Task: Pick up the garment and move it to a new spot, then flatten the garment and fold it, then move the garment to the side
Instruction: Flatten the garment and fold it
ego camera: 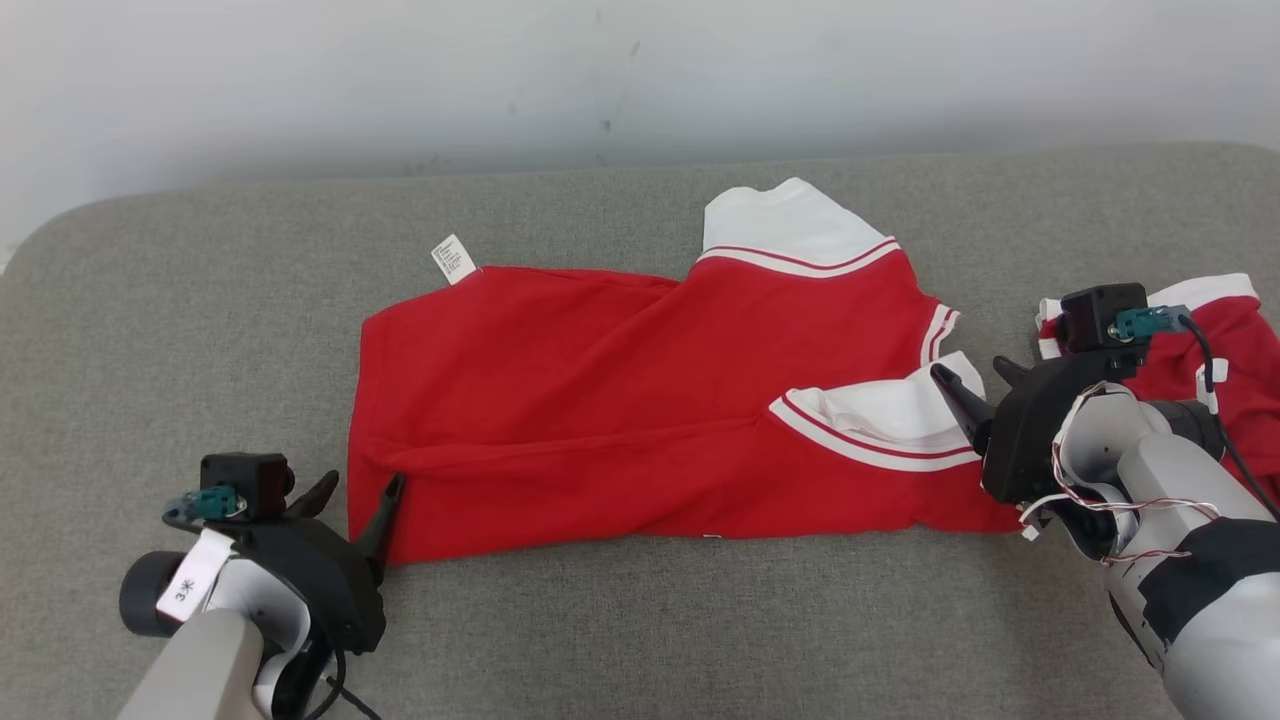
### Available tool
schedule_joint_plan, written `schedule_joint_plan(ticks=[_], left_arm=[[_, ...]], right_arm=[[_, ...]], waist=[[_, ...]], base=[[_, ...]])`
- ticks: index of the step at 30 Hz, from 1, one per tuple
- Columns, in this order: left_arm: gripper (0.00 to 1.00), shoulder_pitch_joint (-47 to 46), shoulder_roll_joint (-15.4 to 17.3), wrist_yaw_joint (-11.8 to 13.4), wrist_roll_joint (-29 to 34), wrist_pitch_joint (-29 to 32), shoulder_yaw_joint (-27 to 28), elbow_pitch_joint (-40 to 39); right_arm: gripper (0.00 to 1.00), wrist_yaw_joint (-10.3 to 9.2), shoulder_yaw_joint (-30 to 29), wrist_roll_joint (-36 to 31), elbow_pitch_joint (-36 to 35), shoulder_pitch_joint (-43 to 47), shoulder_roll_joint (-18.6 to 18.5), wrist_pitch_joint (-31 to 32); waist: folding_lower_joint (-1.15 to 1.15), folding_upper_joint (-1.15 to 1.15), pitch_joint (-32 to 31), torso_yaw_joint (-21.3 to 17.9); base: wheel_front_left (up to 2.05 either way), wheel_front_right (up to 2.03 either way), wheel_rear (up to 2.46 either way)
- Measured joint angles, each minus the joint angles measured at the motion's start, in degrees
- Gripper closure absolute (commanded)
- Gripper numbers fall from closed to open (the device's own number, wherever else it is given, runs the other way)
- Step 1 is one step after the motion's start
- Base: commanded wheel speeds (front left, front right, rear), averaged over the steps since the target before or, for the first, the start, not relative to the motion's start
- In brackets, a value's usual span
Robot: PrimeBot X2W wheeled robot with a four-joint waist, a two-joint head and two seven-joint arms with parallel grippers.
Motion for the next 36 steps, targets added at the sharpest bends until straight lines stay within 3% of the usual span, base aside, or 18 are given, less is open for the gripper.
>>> schedule_joint_plan(ticks=[6,16,26,36], left_arm=[[0.0,1.21,-0.45,0.0,0.34,-3.81,-0.08,0.81],[0.0,8.55,-0.83,0.89,0.34,-9.96,0.29,-0.33],[0.0,8.81,-1.12,1.52,0.16,-12.81,1.04,-0.3],[0.0,8.02,-2.25,1.07,-0.03,-13.81,0.33,1.33]], right_arm=[[0.0,0.81,-0.22,0.46,-0.36,1.66,0.3,-5.15],[0.0,1.15,1.31,-0.62,-5.61,12.59,-1.88,-12.89],[0.0,1.27,2.83,-2.55,-7.68,16.6,-2.63,-15.68],[0.0,-0.82,3.07,-4.04,-8.56,18.29,-3.31,-17.01]], waist=[[-0.01,0.0,-1.71,-0.1],[-0.01,0.0,-3.82,0.35],[-0.01,0.0,-2.78,0.08],[0.0,0.0,-2.8,0.03]], base=[[0.0,0.0,0.0],[0.0,0.0,0.0],[0.0,0.0,0.0],[0.0,0.0,0.0]])
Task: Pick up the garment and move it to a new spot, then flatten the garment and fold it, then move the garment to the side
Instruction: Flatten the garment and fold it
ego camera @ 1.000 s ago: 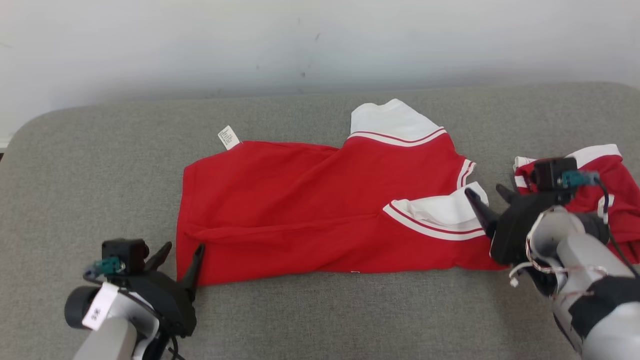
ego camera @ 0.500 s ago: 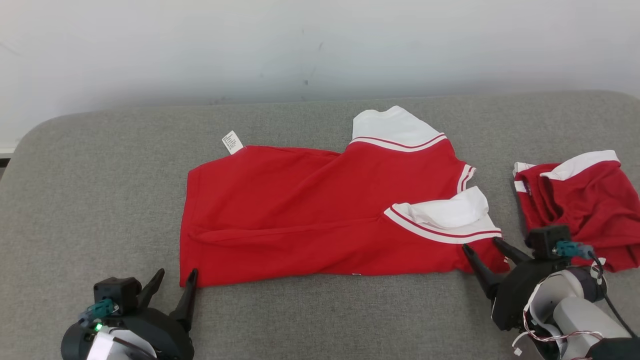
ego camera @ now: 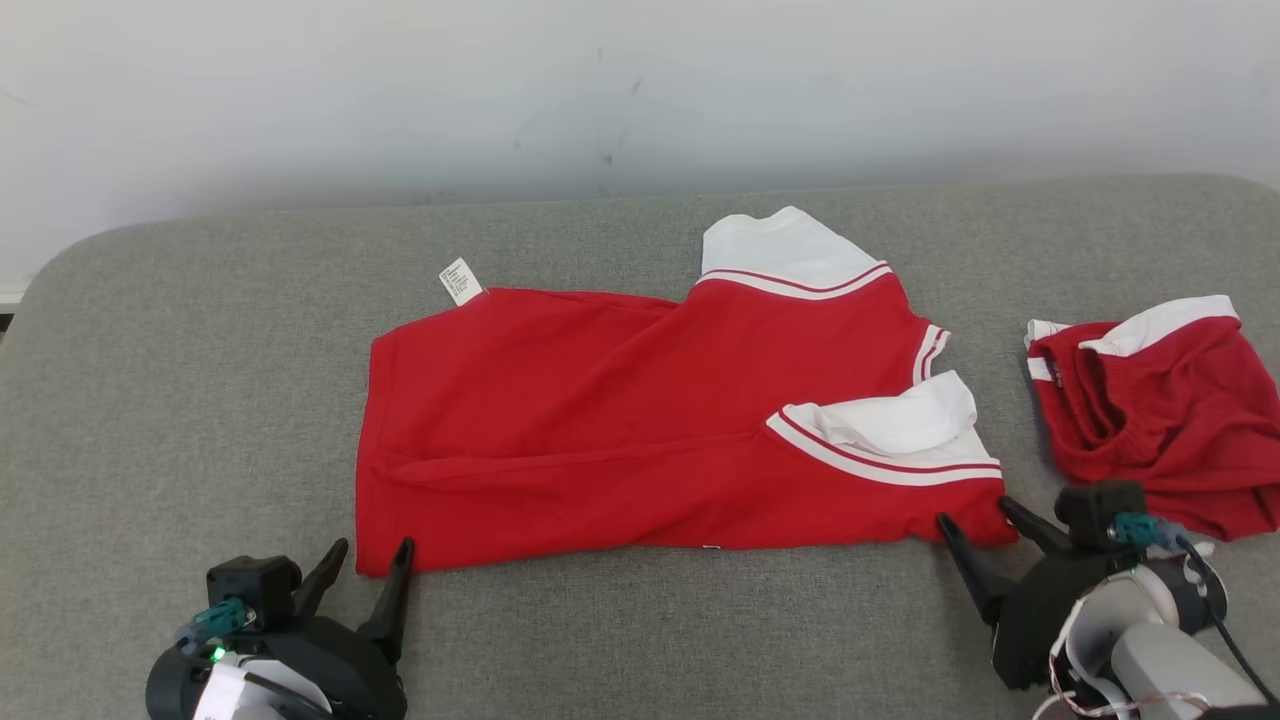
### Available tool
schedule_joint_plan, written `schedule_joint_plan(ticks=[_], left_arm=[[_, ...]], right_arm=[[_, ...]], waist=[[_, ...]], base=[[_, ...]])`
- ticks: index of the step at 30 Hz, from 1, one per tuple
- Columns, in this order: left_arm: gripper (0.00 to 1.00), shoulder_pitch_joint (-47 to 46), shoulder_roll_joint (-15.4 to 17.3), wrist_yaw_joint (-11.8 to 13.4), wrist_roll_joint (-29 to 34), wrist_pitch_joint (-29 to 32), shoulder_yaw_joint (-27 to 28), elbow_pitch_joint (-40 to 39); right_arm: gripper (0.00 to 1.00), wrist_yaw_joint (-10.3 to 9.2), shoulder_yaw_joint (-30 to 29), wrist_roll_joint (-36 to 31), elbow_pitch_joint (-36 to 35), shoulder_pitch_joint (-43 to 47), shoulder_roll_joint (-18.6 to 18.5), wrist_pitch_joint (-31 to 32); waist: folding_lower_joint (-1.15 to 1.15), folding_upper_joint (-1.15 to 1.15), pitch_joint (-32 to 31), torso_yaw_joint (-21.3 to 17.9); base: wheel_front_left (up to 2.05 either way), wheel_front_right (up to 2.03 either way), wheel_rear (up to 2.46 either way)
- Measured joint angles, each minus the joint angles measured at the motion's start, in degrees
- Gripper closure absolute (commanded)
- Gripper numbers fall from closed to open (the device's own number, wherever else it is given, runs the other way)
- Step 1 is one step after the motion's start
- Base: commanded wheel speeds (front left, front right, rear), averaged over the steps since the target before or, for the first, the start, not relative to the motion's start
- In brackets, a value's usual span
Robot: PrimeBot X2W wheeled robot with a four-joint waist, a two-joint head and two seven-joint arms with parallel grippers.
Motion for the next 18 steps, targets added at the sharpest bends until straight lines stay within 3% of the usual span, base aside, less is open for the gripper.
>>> schedule_joint_plan(ticks=[3,17,18], left_arm=[[0.0,-0.23,-0.11,-0.01,0.01,-0.48,-0.14,0.12],[0.0,-2.55,-0.37,-0.51,-0.29,0.65,-0.66,4.88],[0.0,-2.69,-0.38,-0.51,-0.35,0.73,-0.77,5.3]], right_arm=[[0.0,-0.9,-0.15,-0.03,-0.65,1.9,-0.52,-0.47],[0.0,-1.48,0.46,-0.04,-2.3,2.58,0.14,-0.14],[0.07,-1.47,0.59,-0.05,-2.34,2.54,0.19,-0.07]], waist=[[0.0,0.0,-0.1,0.02],[0.01,0.0,0.43,-0.17],[0.01,0.0,0.48,-0.14]], base=[[0.0,0.0,0.0],[0.0,0.0,0.0],[0.0,0.0,0.0]])
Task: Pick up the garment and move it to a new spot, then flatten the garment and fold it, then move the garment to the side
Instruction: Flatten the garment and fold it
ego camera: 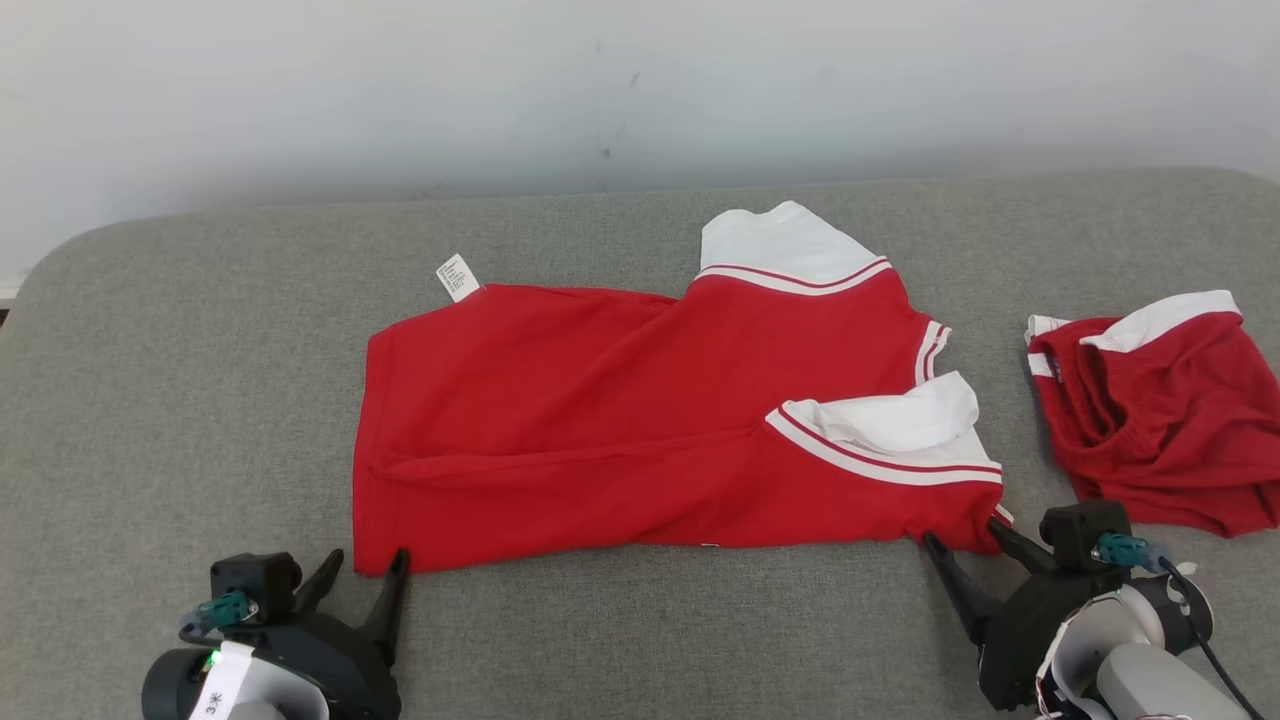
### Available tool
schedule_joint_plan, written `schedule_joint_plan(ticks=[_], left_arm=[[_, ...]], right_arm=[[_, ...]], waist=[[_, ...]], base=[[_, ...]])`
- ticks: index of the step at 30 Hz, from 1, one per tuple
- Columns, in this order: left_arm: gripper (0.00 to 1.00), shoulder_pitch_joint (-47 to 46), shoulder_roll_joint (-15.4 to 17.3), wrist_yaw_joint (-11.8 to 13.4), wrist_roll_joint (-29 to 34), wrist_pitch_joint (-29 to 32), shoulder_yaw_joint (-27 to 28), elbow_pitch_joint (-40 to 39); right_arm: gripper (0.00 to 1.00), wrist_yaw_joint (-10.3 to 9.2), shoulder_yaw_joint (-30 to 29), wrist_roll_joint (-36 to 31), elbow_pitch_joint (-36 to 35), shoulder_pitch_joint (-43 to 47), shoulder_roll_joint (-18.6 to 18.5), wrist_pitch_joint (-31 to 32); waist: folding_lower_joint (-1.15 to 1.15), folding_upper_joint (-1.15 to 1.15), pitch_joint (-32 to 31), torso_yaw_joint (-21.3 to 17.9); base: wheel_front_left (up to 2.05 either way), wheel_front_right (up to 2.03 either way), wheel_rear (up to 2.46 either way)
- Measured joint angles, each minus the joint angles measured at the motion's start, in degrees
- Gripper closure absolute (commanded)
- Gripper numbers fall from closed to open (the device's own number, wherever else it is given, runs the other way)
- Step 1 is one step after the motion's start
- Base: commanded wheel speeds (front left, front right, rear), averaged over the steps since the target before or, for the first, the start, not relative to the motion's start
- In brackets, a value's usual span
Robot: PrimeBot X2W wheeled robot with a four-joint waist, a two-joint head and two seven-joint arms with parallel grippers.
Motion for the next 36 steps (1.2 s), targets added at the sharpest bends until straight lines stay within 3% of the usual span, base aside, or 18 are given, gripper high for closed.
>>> schedule_joint_plan(ticks=[1,2,3,4,19,36], left_arm=[[0.0,-0.07,0.05,-0.01,0.0,0.33,-0.3,0.52],[0.26,-0.07,-0.05,-0.02,-0.21,0.37,-0.24,0.96],[0.82,-0.1,-0.32,-0.08,-0.89,0.42,-0.01,1.38],[1.0,-0.16,-0.41,-0.08,-0.93,0.97,-0.4,1.8],[1.0,0.14,-0.82,-0.52,-1.33,-0.16,-1.0,4.13],[1.0,10.21,1.49,-0.57,-1.87,-0.23,-3.22,0.97]], right_arm=[[0.45,-0.01,0.13,-0.07,-0.01,-0.12,0.08,0.19],[0.58,-0.01,0.19,-0.15,-0.04,-0.28,0.19,0.41],[0.87,-0.01,0.25,-0.16,-0.08,-0.47,0.24,0.43],[1.0,-0.01,0.38,-0.21,-0.13,-0.69,0.27,0.48],[1.0,0.11,-1.12,1.18,-0.44,0.16,-0.32,0.32],[1.0,2.1,-2.29,5.83,-8.03,12.11,-3.92,0.02]], waist=[[0.0,0.0,0.06,0.02],[0.0,0.0,0.13,0.04],[0.0,0.0,0.18,0.06],[0.0,0.0,0.24,0.07],[0.0,0.0,-1.51,0.45],[-0.01,0.0,-8.23,1.4]], base=[[0.0,0.0,0.0],[0.0,0.0,0.0],[0.0,0.0,0.0],[0.0,0.0,0.0],[0.0,0.0,0.0],[0.0,0.0,0.0]])
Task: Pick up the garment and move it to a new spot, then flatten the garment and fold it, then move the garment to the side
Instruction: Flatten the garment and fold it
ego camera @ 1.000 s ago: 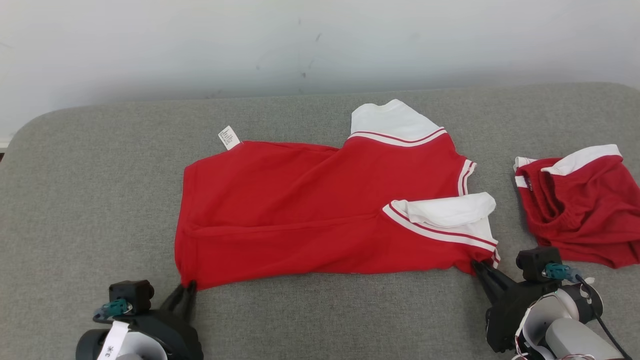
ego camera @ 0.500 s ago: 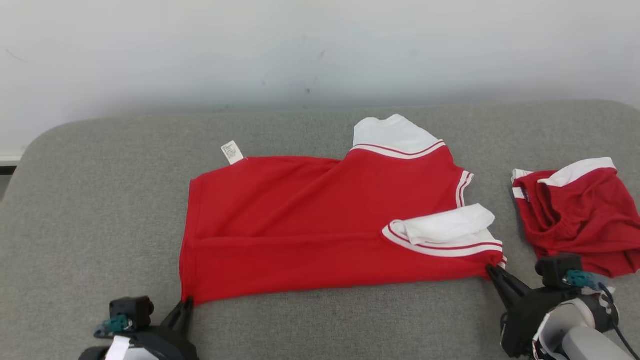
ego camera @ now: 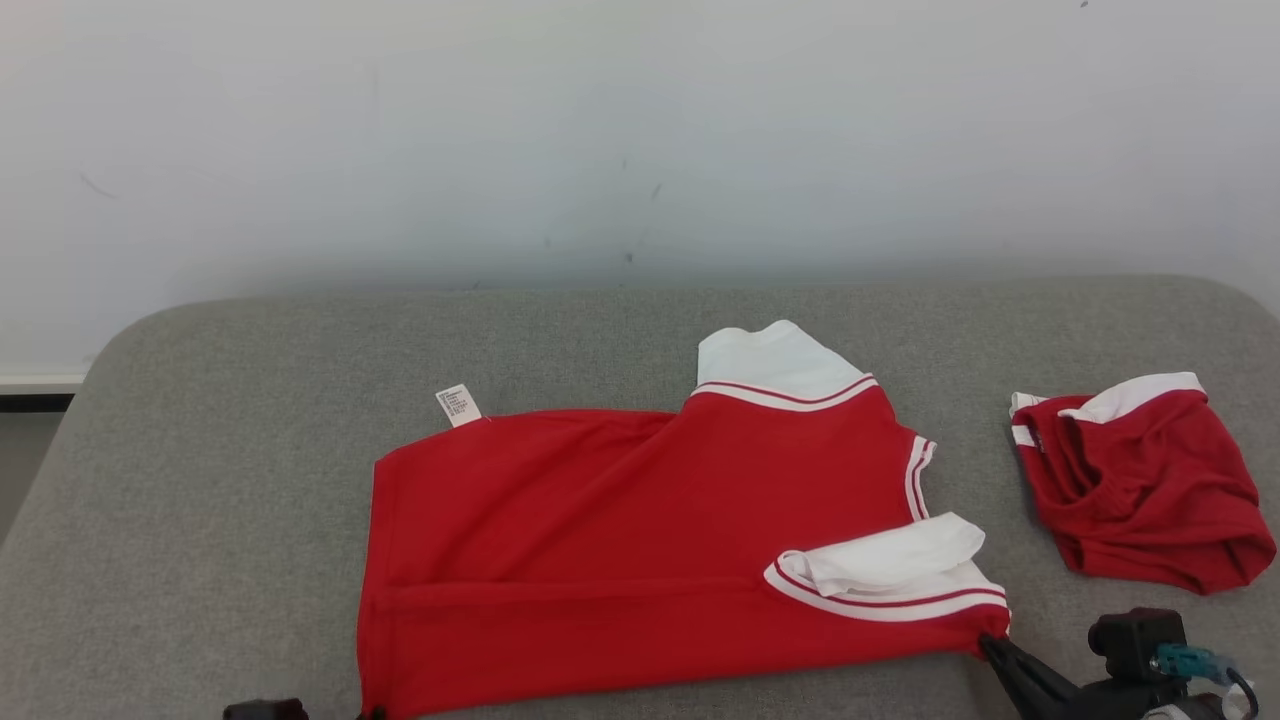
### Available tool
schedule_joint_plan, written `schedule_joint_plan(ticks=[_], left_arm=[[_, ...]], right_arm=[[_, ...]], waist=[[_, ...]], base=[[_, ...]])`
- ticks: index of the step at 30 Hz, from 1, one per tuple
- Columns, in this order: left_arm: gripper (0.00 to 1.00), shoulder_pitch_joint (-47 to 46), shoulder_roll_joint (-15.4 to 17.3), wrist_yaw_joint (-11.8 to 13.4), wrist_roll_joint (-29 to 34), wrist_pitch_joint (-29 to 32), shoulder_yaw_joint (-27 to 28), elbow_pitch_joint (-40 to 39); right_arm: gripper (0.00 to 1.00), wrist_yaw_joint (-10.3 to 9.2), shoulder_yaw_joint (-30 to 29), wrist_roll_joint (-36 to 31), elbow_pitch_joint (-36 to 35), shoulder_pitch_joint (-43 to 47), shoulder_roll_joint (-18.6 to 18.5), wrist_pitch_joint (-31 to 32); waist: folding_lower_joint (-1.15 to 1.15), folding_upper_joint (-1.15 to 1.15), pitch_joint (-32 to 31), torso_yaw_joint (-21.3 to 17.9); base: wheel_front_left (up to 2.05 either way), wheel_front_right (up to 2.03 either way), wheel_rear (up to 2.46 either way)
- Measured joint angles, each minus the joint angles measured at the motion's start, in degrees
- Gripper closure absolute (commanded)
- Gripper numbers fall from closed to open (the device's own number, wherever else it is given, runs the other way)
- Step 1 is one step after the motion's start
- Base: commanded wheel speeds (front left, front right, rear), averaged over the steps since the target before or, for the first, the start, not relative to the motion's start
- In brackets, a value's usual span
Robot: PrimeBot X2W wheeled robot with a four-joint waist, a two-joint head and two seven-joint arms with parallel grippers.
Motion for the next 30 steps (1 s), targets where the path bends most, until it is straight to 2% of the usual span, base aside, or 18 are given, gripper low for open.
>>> schedule_joint_plan(ticks=[9,16,30], left_arm=[[1.0,3.93,0.75,0.0,-1.89,2.87,-1.45,-3.59],[1.0,5.85,1.88,0.0,-3.08,6.88,-3.44,-7.01],[1.0,7.73,3.86,-0.01,-6.53,12.25,-3.45,-13.48]], right_arm=[[1.0,0.01,-0.65,1.93,-4.43,5.24,-3.49,2.75],[1.0,-0.63,-0.82,3.49,-6.71,7.7,-4.52,5.68],[1.0,-4.59,-0.79,4.33,-11.7,10.46,-6.11,10.58]], waist=[[0.0,0.0,-1.41,-0.57],[0.0,0.0,-1.3,-0.72],[0.01,0.0,-0.6,0.21]], base=[[0.0,0.0,0.0],[0.0,0.0,0.0],[0.0,0.0,0.0]])
